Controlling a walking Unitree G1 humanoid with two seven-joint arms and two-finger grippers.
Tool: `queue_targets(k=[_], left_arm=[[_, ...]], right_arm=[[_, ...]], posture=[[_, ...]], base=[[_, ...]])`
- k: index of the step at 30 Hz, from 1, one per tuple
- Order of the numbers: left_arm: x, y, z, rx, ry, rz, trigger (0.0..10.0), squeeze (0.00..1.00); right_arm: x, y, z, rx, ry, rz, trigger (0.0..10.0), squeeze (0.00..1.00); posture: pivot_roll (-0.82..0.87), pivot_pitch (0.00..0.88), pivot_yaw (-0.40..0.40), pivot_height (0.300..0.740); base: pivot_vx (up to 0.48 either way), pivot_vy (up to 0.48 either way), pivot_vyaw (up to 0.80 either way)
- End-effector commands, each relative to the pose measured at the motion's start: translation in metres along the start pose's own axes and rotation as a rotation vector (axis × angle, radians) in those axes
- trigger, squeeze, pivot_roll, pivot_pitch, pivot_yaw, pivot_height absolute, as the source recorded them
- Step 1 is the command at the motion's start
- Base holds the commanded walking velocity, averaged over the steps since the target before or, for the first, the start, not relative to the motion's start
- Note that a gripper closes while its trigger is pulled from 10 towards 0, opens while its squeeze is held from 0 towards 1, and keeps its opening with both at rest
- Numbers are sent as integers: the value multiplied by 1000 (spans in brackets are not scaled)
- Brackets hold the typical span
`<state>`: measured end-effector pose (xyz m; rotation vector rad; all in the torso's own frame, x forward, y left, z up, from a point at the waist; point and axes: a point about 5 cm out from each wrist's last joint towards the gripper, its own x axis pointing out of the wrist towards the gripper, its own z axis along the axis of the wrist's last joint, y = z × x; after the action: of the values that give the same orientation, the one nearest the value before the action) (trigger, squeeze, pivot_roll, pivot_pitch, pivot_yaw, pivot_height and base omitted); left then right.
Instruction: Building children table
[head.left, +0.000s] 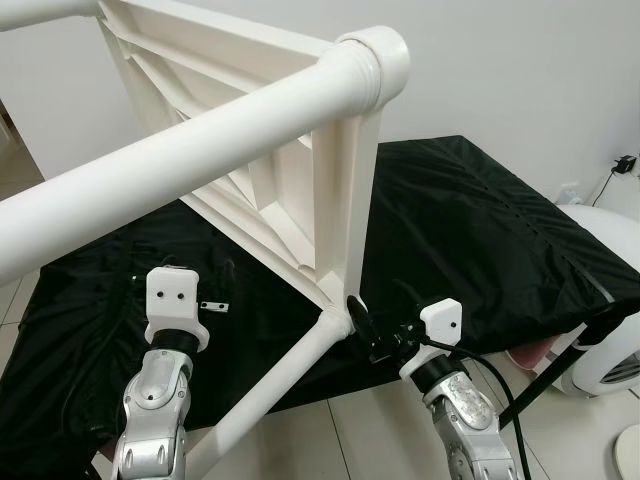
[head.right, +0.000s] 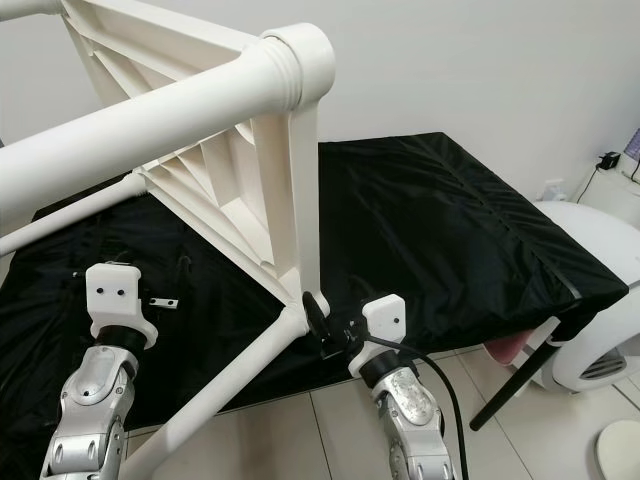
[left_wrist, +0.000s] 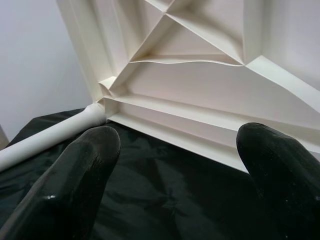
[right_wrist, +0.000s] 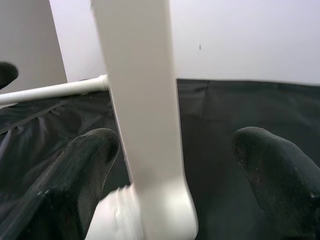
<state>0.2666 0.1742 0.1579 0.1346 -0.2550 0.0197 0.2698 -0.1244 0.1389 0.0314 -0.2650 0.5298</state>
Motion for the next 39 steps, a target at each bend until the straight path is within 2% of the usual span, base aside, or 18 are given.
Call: queue_targets(k=[1,11,15,22,26,30,39], left_arm=[[-2,4,2,20,-3,82,10000,0],[-6,-5,14,43,-40,23,10000,0],[-10,-12,18,53,-51,-11,10000,0],[-14,-19,21,58,-58,-35,10000,0],[-15,-20,21,61,-54,-43,10000,0],[-16,-22,22,71,-48,-55,10000,0],[-19,-25,22,77,-40,-56,10000,0]], right_arm=[[5,-1,4,-2,-8,30,10000,0],[22,-8,15,4,-33,91,10000,0],[32,-8,21,15,-34,181,10000,0],[38,-7,23,24,-23,256,10000,0],[44,-7,26,19,-34,269,10000,0],[58,-7,36,17,-65,283,10000,0],[71,-6,47,26,-84,290,10000,0]], posture=[[-27,40,14,740],[3,50,-13,740],[15,54,-26,740],[25,61,-32,740],[26,68,-32,740],[28,68,-31,740],[34,76,-43,740]], base=[[0,0,0],[0,0,0],[0,0,0],[0,0,0],[0,0,0],[0,0,0],[0,0,0]])
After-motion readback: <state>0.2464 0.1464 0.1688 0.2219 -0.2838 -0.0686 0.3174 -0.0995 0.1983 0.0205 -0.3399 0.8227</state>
